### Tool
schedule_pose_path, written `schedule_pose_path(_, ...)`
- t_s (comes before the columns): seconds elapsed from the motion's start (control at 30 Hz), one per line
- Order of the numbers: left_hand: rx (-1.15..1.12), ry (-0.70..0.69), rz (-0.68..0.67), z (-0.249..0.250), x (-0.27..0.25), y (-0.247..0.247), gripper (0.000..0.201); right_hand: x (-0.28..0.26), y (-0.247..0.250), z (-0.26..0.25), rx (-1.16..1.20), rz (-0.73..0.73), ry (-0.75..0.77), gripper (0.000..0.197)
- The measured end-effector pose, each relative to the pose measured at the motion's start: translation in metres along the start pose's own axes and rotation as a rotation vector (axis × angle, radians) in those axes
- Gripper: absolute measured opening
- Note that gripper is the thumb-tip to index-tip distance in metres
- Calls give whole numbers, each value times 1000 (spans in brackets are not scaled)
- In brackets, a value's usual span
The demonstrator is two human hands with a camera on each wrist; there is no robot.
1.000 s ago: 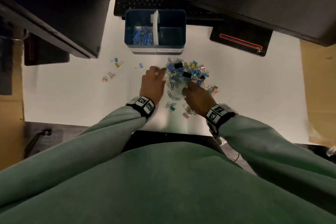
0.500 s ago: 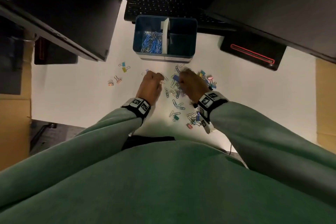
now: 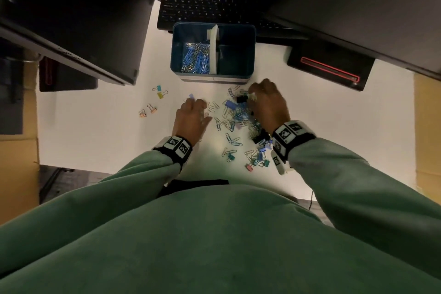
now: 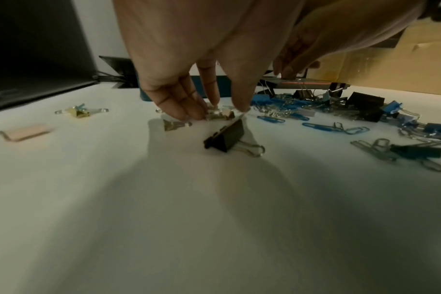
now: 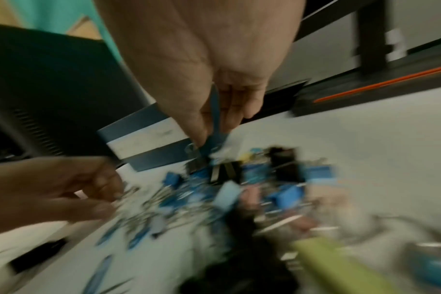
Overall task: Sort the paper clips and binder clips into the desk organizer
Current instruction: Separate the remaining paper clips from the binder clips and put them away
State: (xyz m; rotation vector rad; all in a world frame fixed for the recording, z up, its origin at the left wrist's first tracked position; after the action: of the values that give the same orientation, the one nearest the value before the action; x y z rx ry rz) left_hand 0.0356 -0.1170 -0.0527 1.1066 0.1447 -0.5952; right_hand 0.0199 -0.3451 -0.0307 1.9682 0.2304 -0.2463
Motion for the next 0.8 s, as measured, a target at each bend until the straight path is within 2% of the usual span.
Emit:
schedule_pose_path(0.07,-4,36,7,-1,-1,0,36,9,-17,-20,-56,-90,79,28)
schedule_pose_path(0.17,-14,32,-6,-9,-6,3,35,15,-29,-28,-128,-186,111,31)
schedule_pose_path(0.23,-5,22,10,-18,-10,6,35,14,-26,-25,-83,-166,105,20)
schedule_pose_path(0.33,24,12,98,-24,-13,14,38,8,-15,-7,1,-107,55,15)
schedule_pose_path(0.43,182,-83,121,-10,-10,14,42,-4,-6,21,14,-76,-38,8)
schedule_pose_path(0.57,323,-174,51,14,-9,-2,40,-14,7,38,-70,-20,-123,14)
schedule_pose_path(0.67,350,-215,-30,25,-15,-16,44,-9,9,13,-100,8,-19,27)
schedule_pose_path(0.73,323,-211,-79,32,-16,-21,50,1,-1,-12,-56,-57,70,32)
schedule_pose_path(0.8,262,-164,-117,37,-14,-22,59,13,-13,-29,-15,-183,81,40)
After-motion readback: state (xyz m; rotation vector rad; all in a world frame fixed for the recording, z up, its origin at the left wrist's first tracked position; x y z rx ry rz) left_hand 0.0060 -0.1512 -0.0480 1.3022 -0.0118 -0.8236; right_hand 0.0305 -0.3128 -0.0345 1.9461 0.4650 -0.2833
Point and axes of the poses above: each hand's wrist, its own x-axis towards the middle knuckle, its own y-axis out of the back of the hand, z = x × y, the point moved 3 cm from there along x, towards the middle knuckle, and after that the axes turned 10 degrees about -z, right-handed, at the moved point
